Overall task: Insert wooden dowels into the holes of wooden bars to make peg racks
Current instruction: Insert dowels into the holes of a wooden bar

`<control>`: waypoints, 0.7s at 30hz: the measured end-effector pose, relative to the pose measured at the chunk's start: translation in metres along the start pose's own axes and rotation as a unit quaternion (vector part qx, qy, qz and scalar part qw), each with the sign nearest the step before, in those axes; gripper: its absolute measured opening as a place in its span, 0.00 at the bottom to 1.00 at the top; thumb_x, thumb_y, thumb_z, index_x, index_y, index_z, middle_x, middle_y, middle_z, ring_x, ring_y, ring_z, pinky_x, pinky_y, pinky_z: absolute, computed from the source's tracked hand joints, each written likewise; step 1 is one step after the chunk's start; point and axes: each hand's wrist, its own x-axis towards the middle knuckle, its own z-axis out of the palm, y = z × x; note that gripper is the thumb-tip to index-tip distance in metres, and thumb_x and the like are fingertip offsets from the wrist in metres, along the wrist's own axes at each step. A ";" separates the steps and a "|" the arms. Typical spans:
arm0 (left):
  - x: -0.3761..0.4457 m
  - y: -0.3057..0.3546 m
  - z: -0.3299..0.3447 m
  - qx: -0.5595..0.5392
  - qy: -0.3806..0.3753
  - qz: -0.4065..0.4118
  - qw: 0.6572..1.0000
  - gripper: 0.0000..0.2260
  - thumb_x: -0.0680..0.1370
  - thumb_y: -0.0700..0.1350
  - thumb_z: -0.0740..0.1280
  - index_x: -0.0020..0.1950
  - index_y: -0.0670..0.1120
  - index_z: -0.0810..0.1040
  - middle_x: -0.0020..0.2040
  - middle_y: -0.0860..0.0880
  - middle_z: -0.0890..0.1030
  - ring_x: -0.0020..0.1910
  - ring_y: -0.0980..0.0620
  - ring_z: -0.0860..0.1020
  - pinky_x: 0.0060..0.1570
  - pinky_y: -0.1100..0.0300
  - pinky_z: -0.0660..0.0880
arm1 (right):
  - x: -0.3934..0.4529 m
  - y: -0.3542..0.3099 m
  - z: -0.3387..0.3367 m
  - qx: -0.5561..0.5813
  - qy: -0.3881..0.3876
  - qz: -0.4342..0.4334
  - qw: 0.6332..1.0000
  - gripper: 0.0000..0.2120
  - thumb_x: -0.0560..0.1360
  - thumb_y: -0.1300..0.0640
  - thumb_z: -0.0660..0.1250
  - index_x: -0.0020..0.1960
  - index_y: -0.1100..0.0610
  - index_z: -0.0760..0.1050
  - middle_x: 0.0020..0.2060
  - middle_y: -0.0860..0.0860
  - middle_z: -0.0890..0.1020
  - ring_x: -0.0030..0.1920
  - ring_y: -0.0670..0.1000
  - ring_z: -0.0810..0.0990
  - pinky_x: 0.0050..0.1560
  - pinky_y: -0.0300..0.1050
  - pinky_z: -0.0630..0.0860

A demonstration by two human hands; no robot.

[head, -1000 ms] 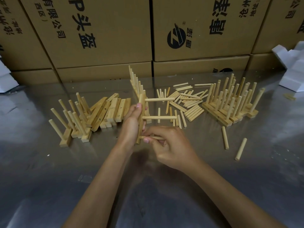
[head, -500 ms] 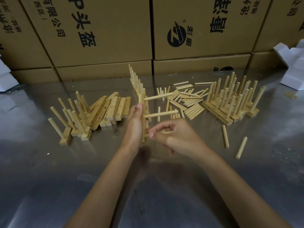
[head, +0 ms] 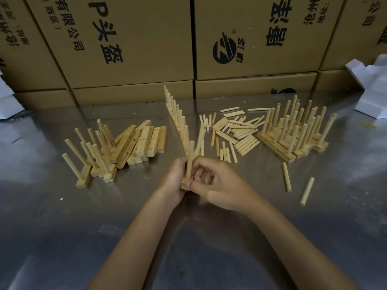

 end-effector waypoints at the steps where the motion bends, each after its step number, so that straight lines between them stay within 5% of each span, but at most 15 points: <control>1: 0.001 0.000 0.001 0.039 -0.008 0.011 0.999 0.16 0.82 0.42 0.57 0.38 0.43 0.80 0.31 0.46 0.78 0.33 0.48 0.76 0.34 0.57 0.73 | 0.001 0.002 -0.002 -0.012 0.010 0.004 1.000 0.07 0.69 0.49 0.71 0.44 0.49 0.76 0.34 0.51 0.79 0.31 0.45 0.74 0.35 0.48 0.73; 7: 0.008 0.004 -0.002 0.152 0.021 0.036 0.988 0.12 0.83 0.40 0.58 0.61 0.39 0.79 0.37 0.43 0.75 0.27 0.50 0.75 0.20 0.60 0.72 | 0.005 0.026 -0.020 -0.123 -0.011 0.053 0.991 0.06 0.72 0.53 0.70 0.43 0.47 0.72 0.35 0.45 0.79 0.33 0.43 0.74 0.36 0.45 0.72; 13: 0.009 0.006 -0.012 0.258 0.068 0.116 0.957 0.10 0.83 0.41 0.58 0.56 0.47 0.78 0.39 0.48 0.77 0.29 0.53 0.73 0.19 0.64 0.67 | 0.006 0.042 -0.024 -0.173 -0.013 0.076 0.982 0.06 0.74 0.56 0.68 0.46 0.47 0.72 0.39 0.45 0.79 0.34 0.43 0.74 0.35 0.42 0.69; 21: 0.011 0.005 -0.010 0.255 0.091 0.122 0.955 0.10 0.83 0.42 0.58 0.57 0.46 0.78 0.37 0.47 0.77 0.29 0.52 0.73 0.18 0.66 0.65 | 0.016 0.044 -0.005 -0.109 0.133 0.101 0.980 0.11 0.75 0.64 0.67 0.55 0.53 0.77 0.39 0.45 0.84 0.40 0.41 0.79 0.46 0.45 0.78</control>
